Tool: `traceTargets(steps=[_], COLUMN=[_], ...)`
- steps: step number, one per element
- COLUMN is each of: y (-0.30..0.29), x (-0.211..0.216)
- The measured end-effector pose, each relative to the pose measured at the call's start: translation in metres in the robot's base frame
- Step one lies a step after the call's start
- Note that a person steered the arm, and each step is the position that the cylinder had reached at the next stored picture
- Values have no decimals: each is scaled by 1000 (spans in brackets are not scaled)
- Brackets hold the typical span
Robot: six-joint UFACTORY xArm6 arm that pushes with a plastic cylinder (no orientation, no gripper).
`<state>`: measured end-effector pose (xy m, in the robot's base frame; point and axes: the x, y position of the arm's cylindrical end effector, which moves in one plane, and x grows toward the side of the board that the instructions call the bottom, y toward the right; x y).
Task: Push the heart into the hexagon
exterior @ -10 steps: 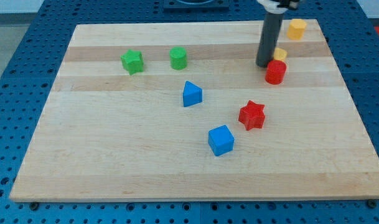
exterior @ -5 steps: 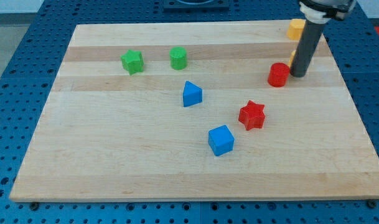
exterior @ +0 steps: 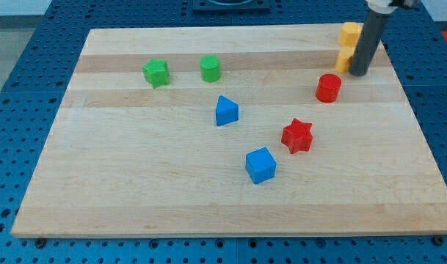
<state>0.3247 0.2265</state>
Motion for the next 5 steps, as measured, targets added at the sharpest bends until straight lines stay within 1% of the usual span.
traceTargets(steps=[1,2,3,5], y=[-1,-9,-20,-22], x=[-5,8,8,-14])
